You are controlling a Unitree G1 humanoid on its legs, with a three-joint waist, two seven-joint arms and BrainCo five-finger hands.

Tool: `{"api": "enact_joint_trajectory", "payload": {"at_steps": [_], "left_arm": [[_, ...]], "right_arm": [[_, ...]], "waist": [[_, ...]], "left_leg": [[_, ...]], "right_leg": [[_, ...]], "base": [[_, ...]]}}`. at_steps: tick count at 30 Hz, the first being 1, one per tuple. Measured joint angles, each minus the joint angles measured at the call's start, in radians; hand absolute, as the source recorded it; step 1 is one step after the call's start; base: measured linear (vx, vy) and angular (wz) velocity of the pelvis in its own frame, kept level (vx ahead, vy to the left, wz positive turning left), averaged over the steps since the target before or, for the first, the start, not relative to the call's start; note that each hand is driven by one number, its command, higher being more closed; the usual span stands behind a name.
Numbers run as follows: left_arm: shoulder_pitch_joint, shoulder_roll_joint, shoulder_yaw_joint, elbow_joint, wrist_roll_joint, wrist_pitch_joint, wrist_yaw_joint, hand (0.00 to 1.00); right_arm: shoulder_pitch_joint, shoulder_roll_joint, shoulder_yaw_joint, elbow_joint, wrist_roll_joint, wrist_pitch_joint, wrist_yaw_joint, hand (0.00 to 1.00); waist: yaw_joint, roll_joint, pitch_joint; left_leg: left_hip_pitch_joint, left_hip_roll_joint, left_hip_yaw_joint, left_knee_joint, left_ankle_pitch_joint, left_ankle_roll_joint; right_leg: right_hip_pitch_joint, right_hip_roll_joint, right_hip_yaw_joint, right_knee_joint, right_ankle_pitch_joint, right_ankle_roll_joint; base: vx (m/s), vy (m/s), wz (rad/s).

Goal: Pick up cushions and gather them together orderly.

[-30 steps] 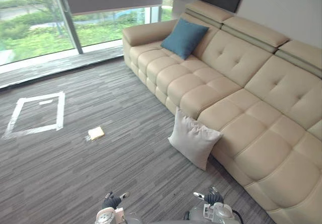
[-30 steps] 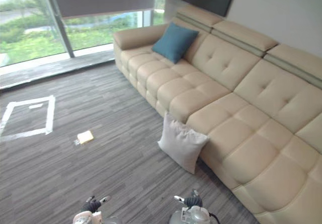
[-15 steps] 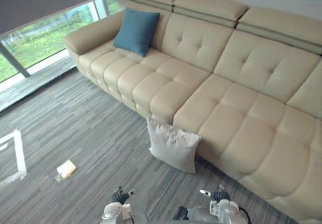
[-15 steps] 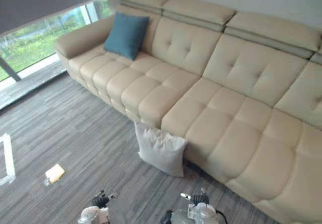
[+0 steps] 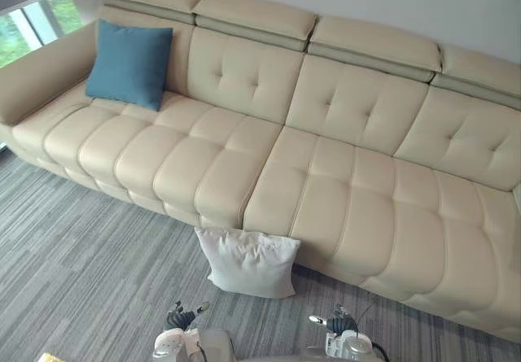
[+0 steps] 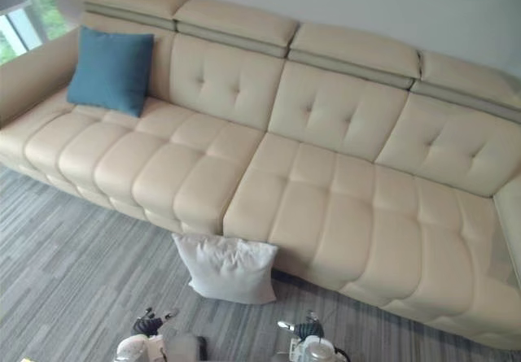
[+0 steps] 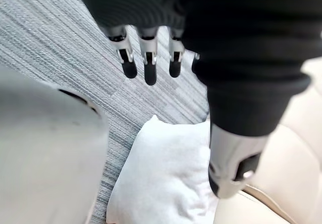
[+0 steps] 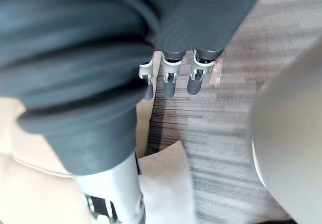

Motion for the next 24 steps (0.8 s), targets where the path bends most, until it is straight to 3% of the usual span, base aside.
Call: {"api": "enact_joint_trajectory", "payload": {"at_steps": [1,4,6,8,10,12,14,17,24], "left_arm": [[0.004,0.0,-0.012,0.005,0.004,0.0,-0.001,0.0],[0.01,0.0,-0.031,0.002,0.011,-0.001,-0.001,0.0],[0.01,0.003,-0.034,0.005,0.012,0.0,-0.001,0.0],[0.008,0.011,-0.044,0.012,0.016,-0.001,-0.005,0.0],[0.0,-0.025,-0.045,0.023,0.022,0.002,-0.005,0.0],[0.001,-0.038,-0.045,0.022,0.032,0.002,-0.005,0.0],[0.002,-0.04,-0.046,0.01,0.033,-0.001,-0.009,0.0],[0.006,-0.04,-0.046,-0.002,0.033,-0.003,-0.012,0.0],[0.005,-0.028,-0.047,-0.01,0.031,-0.003,-0.006,0.0]], "right_arm": [[-0.001,0.0,0.002,-0.001,-0.006,-0.003,0.003,0.0],[-0.007,0.0,0.0,-0.001,-0.015,-0.009,0.006,0.0],[-0.014,-0.002,-0.001,0.002,-0.015,-0.009,0.006,0.0],[-0.015,-0.002,-0.005,0.004,-0.013,-0.008,0.005,0.0],[-0.017,-0.025,-0.04,0.007,-0.014,-0.009,0.005,0.0],[-0.017,-0.034,-0.052,0.008,-0.014,-0.009,0.002,0.0],[-0.015,-0.036,-0.062,0.008,-0.013,-0.008,-0.002,0.0],[-0.01,-0.036,-0.062,0.003,-0.013,-0.007,-0.004,0.0],[-0.009,-0.026,-0.078,-0.001,0.003,-0.008,-0.008,0.0]], "waist": [[-0.003,0.004,0.0],[-0.01,0.008,-0.002],[-0.022,0.011,-0.002],[-0.022,-0.001,-0.002],[-0.024,0.048,-0.006],[-0.024,0.065,-0.002],[-0.021,0.066,0.001],[-0.014,0.063,0.003],[-0.013,0.048,0.008]], "left_leg": [[0.047,-0.004,0.017,-0.028,-0.002,0.003],[0.104,-0.001,0.025,-0.093,0.0,0.0],[0.109,0.003,0.022,-0.106,0.003,-0.004],[0.107,-0.014,0.007,-0.109,0.006,-0.012],[0.11,0.014,-0.033,-0.109,0.01,-0.025],[0.106,0.033,-0.045,-0.073,0.009,-0.026],[0.049,0.059,-0.065,0.057,0.003,-0.038],[0.021,0.087,-0.069,0.124,-0.001,-0.044],[0.036,0.066,-0.068,0.004,0.0,-0.045]], "right_leg": [[-0.019,-0.028,-0.031,0.085,-0.008,0.0],[-0.064,-0.052,-0.105,0.061,-0.015,-0.002],[-0.084,-0.022,-0.101,-0.056,-0.013,-0.004],[-0.074,0.019,-0.052,-0.22,0.059,-0.041],[-0.028,0.048,-0.072,-0.258,0.074,-0.046],[0.004,0.058,-0.103,-0.278,0.072,-0.047],[0.029,0.062,-0.131,-0.279,0.057,-0.056],[0.044,0.071,-0.139,-0.28,0.053,-0.056],[0.015,0.068,-0.141,-0.3,0.054,-0.055]], "base": [[0.08,0.074,-0.18],[0.14,0.055,-0.11],[0.18,-0.086,-0.01],[0.19,-0.152,0.08],[0.19,-0.164,0.24],[0.13,-0.121,0.32],[0.06,-0.153,0.3],[0.01,-0.082,0.1],[-0.09,0.014,0.11]]}}
